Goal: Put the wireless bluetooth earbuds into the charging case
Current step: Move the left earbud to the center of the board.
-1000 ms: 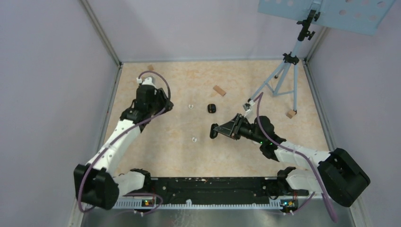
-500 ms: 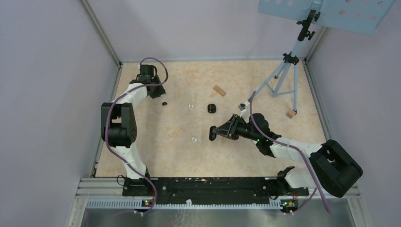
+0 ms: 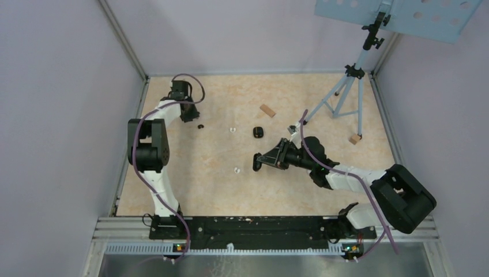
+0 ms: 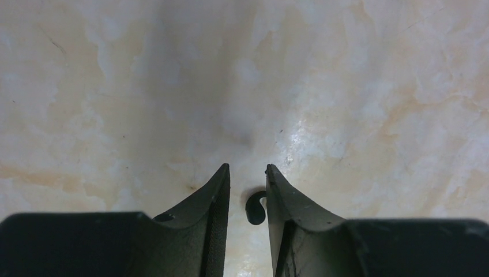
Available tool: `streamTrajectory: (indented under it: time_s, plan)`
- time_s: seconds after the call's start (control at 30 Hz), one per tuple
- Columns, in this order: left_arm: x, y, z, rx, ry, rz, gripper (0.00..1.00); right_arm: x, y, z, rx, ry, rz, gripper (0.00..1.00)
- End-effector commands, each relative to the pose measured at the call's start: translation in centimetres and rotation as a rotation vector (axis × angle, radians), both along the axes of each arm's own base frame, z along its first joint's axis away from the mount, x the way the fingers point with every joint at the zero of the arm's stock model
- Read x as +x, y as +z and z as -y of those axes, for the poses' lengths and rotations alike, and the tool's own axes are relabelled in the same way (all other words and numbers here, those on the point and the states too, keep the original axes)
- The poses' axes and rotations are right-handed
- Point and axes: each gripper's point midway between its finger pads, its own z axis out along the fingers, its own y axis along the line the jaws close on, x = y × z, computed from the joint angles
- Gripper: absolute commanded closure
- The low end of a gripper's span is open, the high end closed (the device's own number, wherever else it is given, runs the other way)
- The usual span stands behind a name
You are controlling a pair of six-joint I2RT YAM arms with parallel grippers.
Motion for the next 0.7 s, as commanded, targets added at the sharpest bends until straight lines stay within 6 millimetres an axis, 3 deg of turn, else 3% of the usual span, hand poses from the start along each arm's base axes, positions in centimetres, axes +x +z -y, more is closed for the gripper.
streamTrajectory:
  time_s: [0.0,0.43,0.67]
  plan:
    - [-1.5,-1.2,-0.2,0.014,-0.019,-0.041,0.66,1.4,3.3,-1.1,0.066,0.013,0.088,1.0]
    - [-3.7,-1.3,0.3,0.006,-0.064,-0.067,0.68,1.2,3.1,-1.2,0.086,0.02,0.078,1.0]
    - [-4.8,-0.9,2.2,-0.057,-0.14,-0.048,0.67,1.1,3.2,-1.2,0.091,0.021,0.076,1.0]
